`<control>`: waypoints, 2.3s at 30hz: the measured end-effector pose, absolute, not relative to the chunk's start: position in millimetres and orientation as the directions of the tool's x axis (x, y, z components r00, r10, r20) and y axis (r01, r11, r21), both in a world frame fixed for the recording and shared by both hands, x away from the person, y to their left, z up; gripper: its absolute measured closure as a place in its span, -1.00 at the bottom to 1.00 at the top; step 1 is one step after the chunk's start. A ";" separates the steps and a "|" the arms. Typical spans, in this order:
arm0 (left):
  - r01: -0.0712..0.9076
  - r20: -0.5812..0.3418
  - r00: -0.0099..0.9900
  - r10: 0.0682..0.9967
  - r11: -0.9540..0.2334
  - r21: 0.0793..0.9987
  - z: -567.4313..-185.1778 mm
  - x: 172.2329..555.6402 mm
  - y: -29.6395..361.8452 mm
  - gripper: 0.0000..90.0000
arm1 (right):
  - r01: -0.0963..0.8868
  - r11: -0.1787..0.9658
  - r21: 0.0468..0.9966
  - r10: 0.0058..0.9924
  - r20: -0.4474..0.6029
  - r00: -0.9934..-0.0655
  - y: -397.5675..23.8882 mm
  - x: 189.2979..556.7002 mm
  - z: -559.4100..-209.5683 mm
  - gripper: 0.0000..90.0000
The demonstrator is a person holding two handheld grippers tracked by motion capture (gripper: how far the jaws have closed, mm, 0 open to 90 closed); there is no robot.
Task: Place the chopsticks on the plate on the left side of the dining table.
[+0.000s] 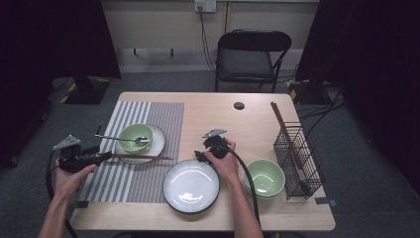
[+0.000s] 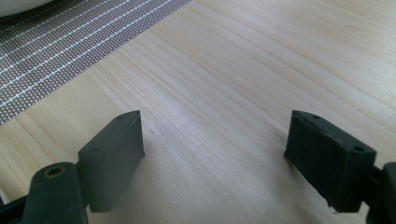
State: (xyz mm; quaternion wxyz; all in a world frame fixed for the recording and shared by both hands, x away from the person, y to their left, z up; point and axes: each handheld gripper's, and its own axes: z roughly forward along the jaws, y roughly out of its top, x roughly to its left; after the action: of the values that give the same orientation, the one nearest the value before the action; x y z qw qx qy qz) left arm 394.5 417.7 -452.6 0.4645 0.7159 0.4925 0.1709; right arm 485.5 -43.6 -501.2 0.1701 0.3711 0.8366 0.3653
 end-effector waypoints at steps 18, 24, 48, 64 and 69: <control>0.592 -0.168 0.435 0.885 -0.140 0.794 -478.2 396.3 426.8 -0.54 | 0.497 0.457 0.737 0.745 -0.013 -0.666 -43.6 485.5 -501.2 -0.59; 0.599 -0.155 0.438 0.885 -0.160 0.784 -481.7 400.1 421.1 -0.55 | 0.497 0.458 0.737 0.745 -0.013 -0.667 -43.7 485.5 -501.2 -0.59; 0.592 -0.141 0.472 0.870 -0.194 0.782 -483.2 397.1 410.5 -0.48 | 0.499 0.456 0.737 0.747 -0.012 -0.664 -43.6 485.2 -501.3 -0.59; 0.590 -0.133 0.484 0.865 -0.210 0.780 -483.6 397.6 407.2 -0.47 | 0.500 0.456 0.737 0.747 -0.012 -0.664 -43.6 485.2 -501.2 -0.59; 0.588 -0.132 0.484 0.865 -0.210 0.781 -483.1 397.6 407.4 -0.46 | 0.499 0.456 0.737 0.747 -0.012 -0.664 -43.6 485.2 -501.3 -0.59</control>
State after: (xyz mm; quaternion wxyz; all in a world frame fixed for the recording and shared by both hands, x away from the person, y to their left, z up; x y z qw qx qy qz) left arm 397.6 407.4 -483.1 0.4074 0.7590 0.4786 0.1699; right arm 485.2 -43.6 -501.3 0.1700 0.3727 0.8360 0.3651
